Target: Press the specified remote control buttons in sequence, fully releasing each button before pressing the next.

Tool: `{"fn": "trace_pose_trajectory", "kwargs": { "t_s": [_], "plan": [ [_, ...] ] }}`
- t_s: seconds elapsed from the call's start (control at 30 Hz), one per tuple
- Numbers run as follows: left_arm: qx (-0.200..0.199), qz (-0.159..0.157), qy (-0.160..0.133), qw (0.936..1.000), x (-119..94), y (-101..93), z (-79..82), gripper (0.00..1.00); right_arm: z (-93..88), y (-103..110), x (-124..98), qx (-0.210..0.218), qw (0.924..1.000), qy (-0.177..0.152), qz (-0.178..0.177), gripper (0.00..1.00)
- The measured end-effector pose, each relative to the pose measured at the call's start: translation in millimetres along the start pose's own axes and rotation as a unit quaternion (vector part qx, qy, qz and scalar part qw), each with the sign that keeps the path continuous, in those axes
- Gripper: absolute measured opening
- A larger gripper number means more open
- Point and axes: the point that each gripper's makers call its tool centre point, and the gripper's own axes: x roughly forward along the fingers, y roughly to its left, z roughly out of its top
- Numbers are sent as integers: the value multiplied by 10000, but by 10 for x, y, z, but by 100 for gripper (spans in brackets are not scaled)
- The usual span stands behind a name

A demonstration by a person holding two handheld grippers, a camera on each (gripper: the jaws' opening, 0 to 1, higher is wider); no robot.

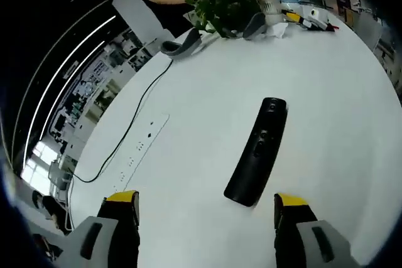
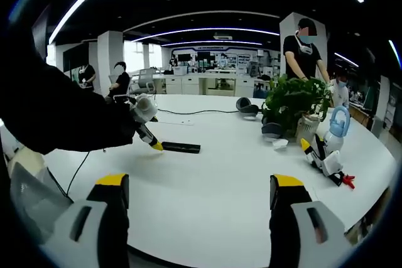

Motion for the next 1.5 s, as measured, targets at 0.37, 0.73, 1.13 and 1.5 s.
{"fn": "trace_pose_trajectory", "kwargs": {
  "t_s": [0.37,0.73,1.13,1.5],
  "plan": [
    [-931,34,-867,9919,-594,-194,141,100,71,-27,-7,80,9997,-227,-65,100],
    [-1432,229,-1676,9751,-1362,-391,256,100,124,-37,-47,160,9991,-397,-58,100],
    [-2090,399,-2258,9506,-2045,-532,229,100,147,-55,-67,212,9986,-474,-54,100],
    [-2546,875,-2505,9299,-2577,-750,-82,100,155,-41,-70,146,9988,-472,-35,100]
  ]
}}
